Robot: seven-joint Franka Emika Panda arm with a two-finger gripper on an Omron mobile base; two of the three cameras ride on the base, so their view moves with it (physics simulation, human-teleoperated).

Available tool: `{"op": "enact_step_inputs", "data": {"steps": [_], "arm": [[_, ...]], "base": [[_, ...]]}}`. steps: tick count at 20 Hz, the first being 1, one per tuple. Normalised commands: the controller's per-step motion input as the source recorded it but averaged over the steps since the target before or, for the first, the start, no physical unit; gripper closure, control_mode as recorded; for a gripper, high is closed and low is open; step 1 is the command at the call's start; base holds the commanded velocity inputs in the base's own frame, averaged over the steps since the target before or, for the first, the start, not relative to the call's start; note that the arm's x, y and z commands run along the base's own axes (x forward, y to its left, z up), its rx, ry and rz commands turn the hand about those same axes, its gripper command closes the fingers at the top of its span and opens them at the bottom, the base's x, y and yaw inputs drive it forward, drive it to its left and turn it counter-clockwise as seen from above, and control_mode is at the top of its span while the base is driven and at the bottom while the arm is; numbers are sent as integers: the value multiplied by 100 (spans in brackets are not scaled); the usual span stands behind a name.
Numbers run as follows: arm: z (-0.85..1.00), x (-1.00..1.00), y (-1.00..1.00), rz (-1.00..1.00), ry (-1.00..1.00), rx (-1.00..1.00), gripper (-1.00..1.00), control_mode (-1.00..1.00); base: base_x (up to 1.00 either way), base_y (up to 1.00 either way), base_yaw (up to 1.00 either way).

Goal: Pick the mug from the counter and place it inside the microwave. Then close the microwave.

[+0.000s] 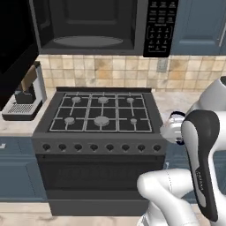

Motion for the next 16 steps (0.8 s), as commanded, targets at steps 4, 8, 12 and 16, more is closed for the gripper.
{"op": "enact_step_inputs", "data": {"steps": [4, 8, 12, 16], "arm": [[0, 0, 0, 0, 0, 0, 100, 100], [0, 0, 0, 0, 0, 0, 100, 100], [0, 0, 0, 0, 0, 0, 100, 100], [0, 0, 0, 0, 0, 0, 100, 100]], "base": [[0, 71, -15], [2, 57, -24], [0, 31, -23], [19, 15, -27]]}}
